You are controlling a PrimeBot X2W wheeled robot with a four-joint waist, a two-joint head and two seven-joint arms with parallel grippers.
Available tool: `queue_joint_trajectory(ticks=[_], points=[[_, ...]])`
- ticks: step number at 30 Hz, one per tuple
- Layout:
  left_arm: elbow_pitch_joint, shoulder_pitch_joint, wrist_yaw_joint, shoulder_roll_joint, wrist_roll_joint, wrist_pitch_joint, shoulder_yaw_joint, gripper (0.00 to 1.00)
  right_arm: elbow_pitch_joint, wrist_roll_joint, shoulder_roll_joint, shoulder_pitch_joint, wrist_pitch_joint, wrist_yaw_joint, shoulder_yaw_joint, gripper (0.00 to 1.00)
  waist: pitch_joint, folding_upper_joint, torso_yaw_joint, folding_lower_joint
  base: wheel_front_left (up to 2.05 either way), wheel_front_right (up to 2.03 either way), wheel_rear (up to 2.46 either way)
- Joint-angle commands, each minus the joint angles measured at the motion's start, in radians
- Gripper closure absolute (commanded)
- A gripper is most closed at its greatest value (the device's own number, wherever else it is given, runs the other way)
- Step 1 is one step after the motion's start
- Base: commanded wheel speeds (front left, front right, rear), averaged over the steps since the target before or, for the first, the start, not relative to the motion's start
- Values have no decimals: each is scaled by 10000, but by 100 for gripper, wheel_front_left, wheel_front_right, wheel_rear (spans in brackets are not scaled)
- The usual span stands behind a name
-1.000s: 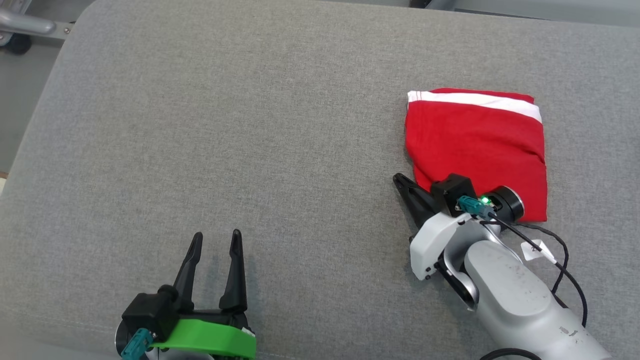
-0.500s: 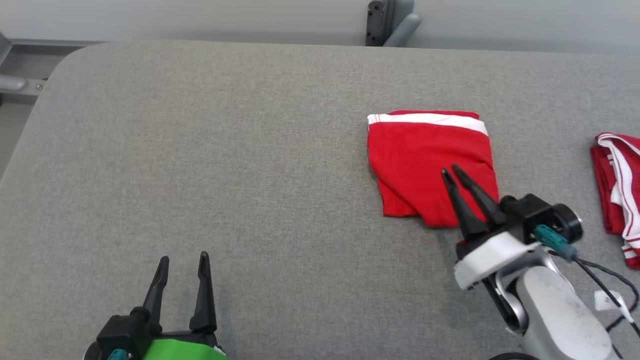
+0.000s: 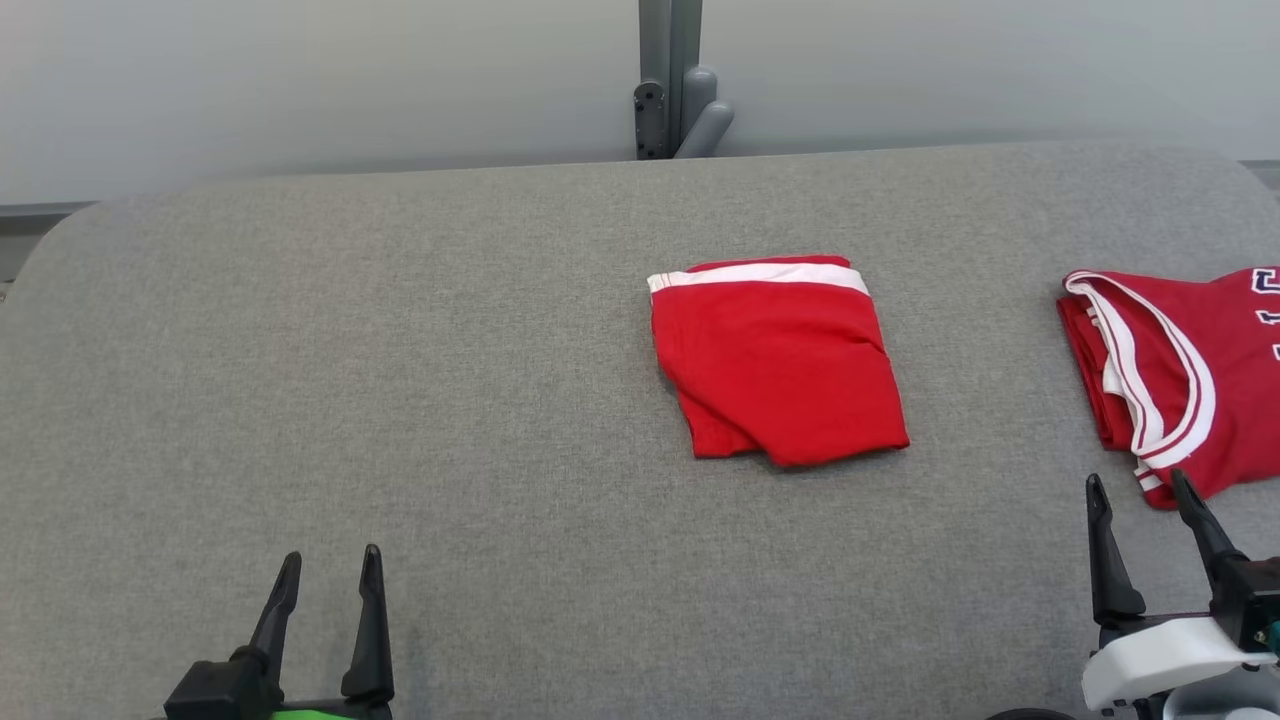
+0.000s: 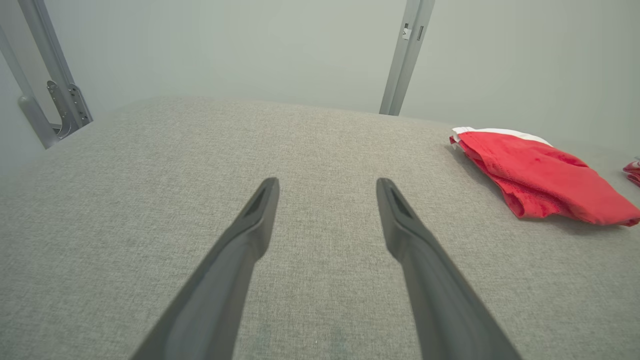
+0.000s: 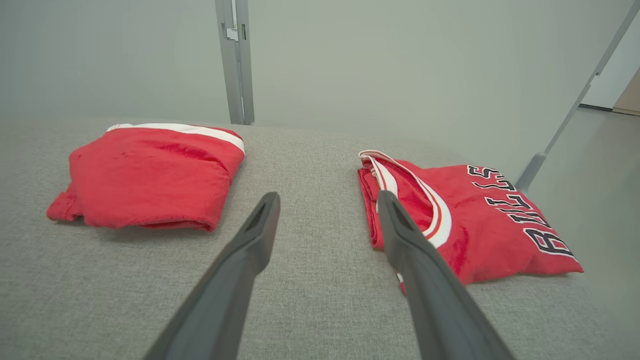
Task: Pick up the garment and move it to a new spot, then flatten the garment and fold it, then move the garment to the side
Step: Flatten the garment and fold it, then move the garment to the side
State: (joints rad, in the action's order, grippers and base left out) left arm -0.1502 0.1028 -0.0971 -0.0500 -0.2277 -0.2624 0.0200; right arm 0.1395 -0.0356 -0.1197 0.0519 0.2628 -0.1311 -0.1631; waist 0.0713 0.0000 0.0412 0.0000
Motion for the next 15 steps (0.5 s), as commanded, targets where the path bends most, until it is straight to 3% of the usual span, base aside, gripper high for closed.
queue_joint_trajectory(ticks=[1, 15], points=[[-37, 227, -83, -22, 100, -27, -74, 0, 44, 121, -39, 158, 20, 9, -40, 0, -243, 0, -255, 0, 0, 0, 0], [-108, 296, -329, -18, 55, -27, 86, 0, 491, -402, 147, 178, 22, 9, 0, 0, -578, 0, -148, 0, 0, 0, 0]])
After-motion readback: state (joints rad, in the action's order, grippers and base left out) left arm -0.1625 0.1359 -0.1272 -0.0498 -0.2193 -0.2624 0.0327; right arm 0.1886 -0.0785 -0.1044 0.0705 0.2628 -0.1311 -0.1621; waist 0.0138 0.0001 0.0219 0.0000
